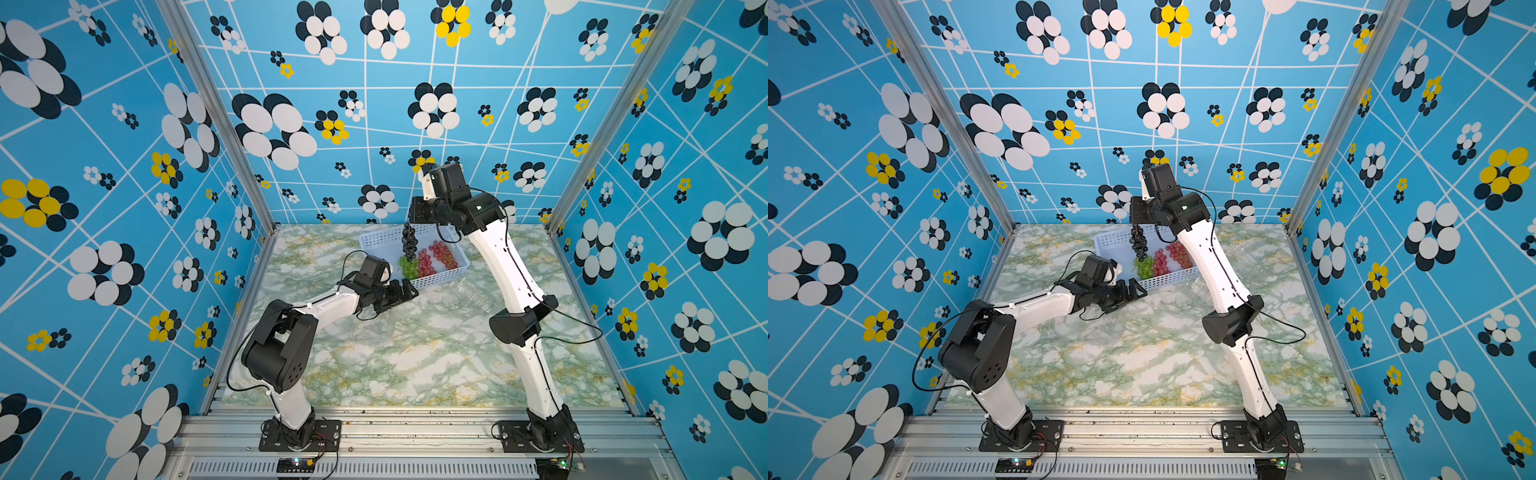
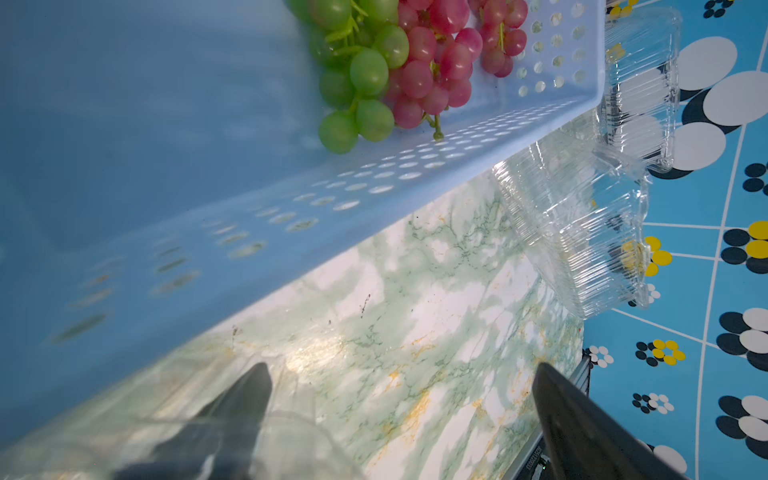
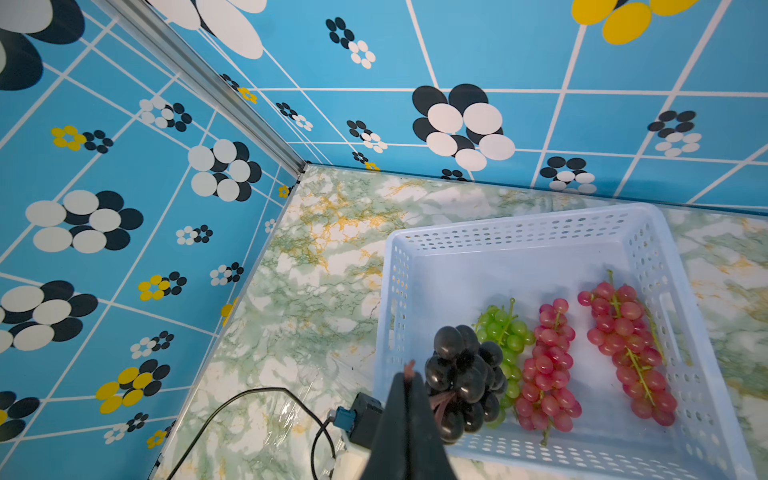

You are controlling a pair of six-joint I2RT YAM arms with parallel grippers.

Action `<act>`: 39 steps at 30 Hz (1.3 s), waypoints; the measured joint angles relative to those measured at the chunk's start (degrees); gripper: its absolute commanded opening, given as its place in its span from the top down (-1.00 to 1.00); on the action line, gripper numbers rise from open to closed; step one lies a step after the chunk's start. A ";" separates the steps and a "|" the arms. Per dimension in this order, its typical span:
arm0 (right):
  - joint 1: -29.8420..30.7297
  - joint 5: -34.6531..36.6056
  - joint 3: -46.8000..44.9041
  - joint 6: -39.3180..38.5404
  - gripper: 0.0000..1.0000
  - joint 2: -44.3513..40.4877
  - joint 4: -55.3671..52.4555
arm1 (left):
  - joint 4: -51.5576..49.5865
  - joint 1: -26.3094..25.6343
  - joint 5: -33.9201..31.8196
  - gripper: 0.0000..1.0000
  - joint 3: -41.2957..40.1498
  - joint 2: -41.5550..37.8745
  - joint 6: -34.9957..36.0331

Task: Pack grapes into containers
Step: Adjust the basket at the center of the board.

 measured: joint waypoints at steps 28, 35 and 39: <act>-5.01 -0.04 0.00 0.17 1.00 0.00 0.07 | -0.72 4.59 -2.49 -0.99 17.14 13.05 6.23; -5.11 -1.25 0.00 0.24 1.00 0.00 0.04 | -1.60 7.13 -1.22 -0.99 15.08 10.58 5.99; -5.09 -2.03 0.00 0.42 1.00 0.00 0.00 | -1.64 7.93 -0.90 -0.99 12.57 7.76 5.68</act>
